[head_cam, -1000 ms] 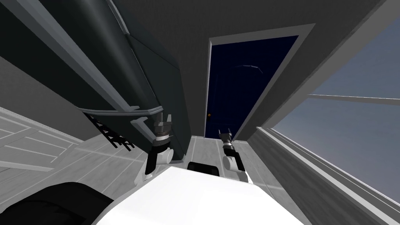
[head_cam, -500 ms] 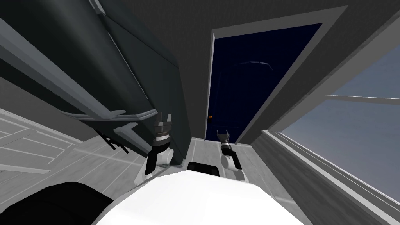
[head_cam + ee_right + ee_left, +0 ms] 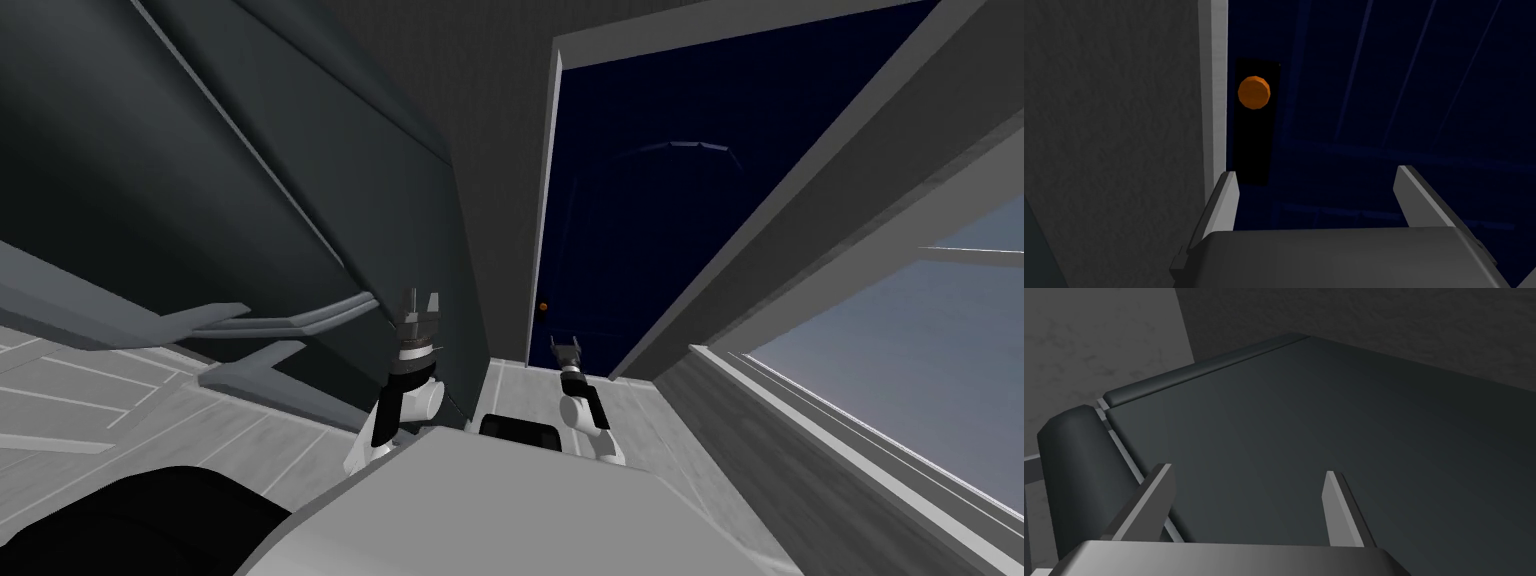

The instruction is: Pull the door open

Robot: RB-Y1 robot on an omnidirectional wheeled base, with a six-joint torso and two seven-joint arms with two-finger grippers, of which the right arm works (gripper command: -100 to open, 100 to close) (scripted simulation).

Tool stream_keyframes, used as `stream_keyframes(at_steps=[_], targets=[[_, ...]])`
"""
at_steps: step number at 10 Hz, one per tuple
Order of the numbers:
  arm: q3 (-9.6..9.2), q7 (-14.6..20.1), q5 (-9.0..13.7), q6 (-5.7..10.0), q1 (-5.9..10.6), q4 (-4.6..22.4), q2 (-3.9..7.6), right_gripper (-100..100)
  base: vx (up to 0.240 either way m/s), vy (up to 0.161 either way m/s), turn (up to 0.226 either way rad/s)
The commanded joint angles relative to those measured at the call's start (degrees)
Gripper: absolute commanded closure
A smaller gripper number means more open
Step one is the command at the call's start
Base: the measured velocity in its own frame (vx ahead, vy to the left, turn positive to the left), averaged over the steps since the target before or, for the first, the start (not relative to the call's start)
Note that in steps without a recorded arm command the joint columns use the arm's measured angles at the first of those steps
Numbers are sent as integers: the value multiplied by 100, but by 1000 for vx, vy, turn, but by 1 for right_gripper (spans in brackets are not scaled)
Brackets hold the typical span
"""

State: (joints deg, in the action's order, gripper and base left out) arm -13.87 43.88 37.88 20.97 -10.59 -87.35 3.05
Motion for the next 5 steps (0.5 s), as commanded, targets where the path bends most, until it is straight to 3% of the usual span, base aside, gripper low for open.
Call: stream_keyframes(at_steps=[1,5], targets=[[-40,168,147,-3,48,135,-26,-100,181,13,30],[-106,423,394,-8,146,378,-124,-100,178,39,19]])
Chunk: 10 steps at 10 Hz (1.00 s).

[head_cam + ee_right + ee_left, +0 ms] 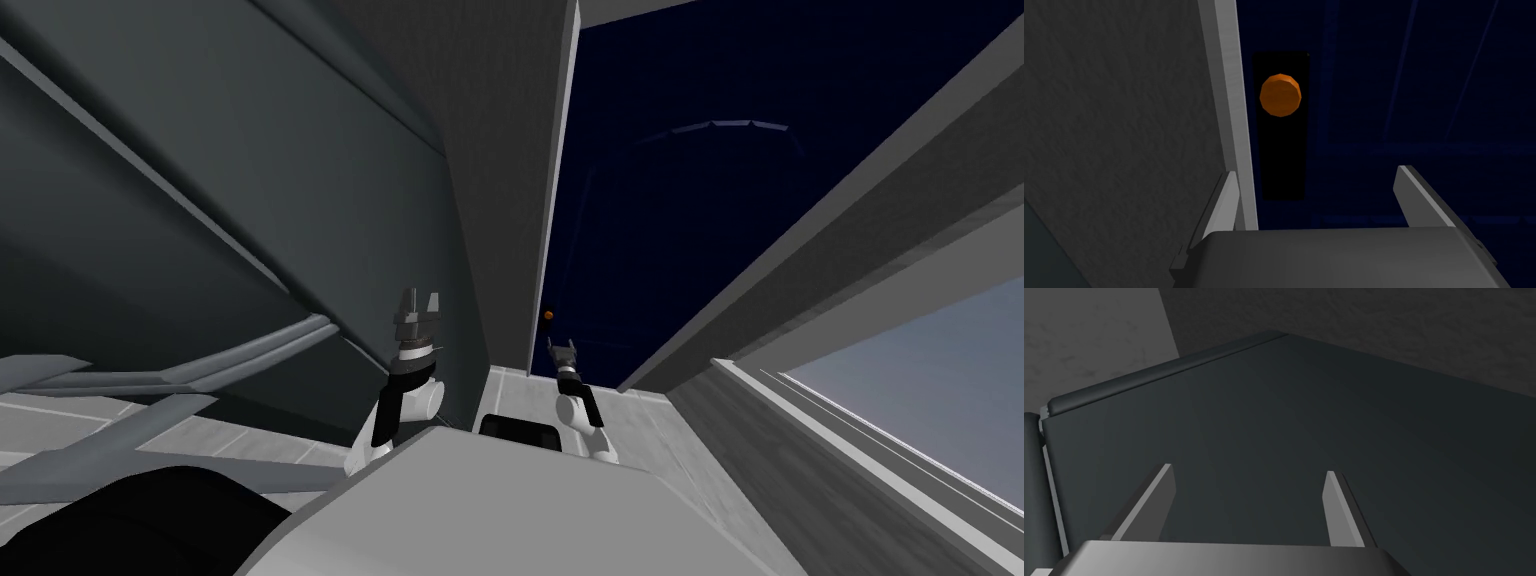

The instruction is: Pull the door open

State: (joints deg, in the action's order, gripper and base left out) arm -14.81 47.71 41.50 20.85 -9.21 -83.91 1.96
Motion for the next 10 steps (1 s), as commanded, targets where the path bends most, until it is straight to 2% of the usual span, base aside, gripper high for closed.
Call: stream_keyframes(at_steps=[1,2,3,4,7,10], targets=[[-25,85,76,4,25,76,-38,-100,166,75,17],[-9,48,48,-5,18,41,-23,-100,73,39,-1],[110,33,127,-14,30,93,77,-100,-78,-73,51],[139,29,143,-15,32,102,97,-100,-136,-80,58],[457,0,308,-18,56,177,255,-100,-144,-73,113],[760,-8,428,-17,82,225,335,-100,-14,-34,129]])
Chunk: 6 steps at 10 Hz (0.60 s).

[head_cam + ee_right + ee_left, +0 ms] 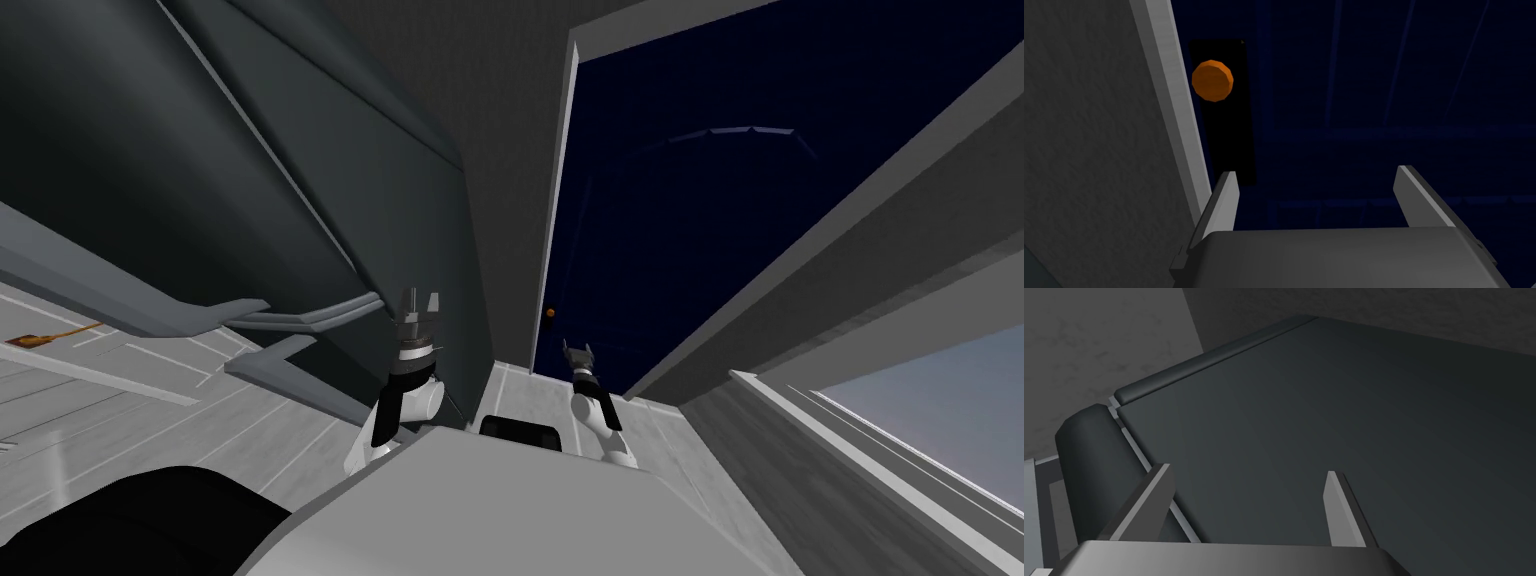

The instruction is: Pull the door open

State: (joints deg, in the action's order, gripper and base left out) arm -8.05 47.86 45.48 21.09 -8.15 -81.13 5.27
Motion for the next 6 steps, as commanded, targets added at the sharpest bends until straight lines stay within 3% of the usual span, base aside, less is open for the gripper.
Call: stream_keyframes(at_steps=[1,3,6], targets=[[191,-23,64,-40,-13,-37,20,-100,49,13,165],[350,-21,106,-38,2,-16,33,-100,69,17,113],[649,-7,159,-33,33,16,17,-100,127,14,211]])
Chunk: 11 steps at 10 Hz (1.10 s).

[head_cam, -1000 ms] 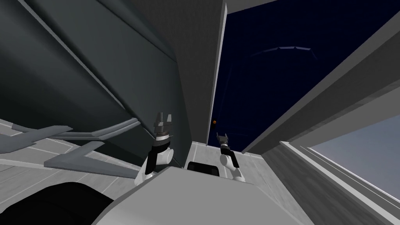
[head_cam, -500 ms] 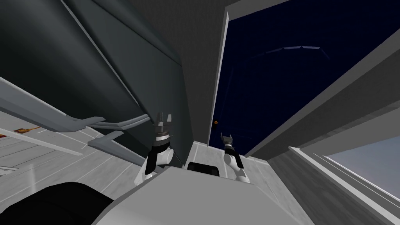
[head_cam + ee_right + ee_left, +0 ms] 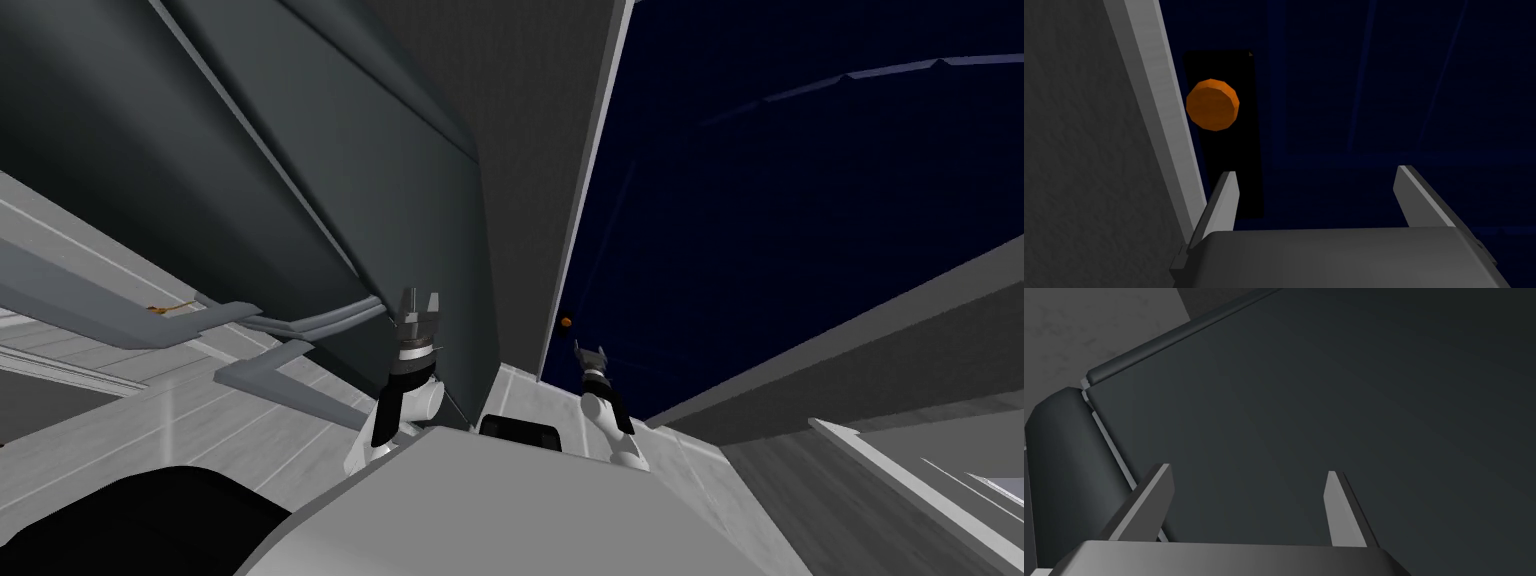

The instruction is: Pull the door open

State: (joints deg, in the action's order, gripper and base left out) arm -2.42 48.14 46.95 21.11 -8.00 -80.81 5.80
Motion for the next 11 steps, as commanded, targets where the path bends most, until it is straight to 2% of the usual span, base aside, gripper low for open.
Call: stream_keyframes(at_steps=[1,5,6,7,8,11], targets=[[175,-27,23,-33,27,-10,-51,-100,176,7,235],[425,8,41,-22,54,-12,-128,-100,196,4,208],[462,16,43,-19,57,-16,-146,-100,145,20,74],[413,10,42,-44,-4,-7,-146,-100,-19,-33,-3],[413,10,42,-44,-4,-7,-146,100,-35,-10,-3],[413,10,42,-44,-4,-7,-146,100,-5,2,3]])
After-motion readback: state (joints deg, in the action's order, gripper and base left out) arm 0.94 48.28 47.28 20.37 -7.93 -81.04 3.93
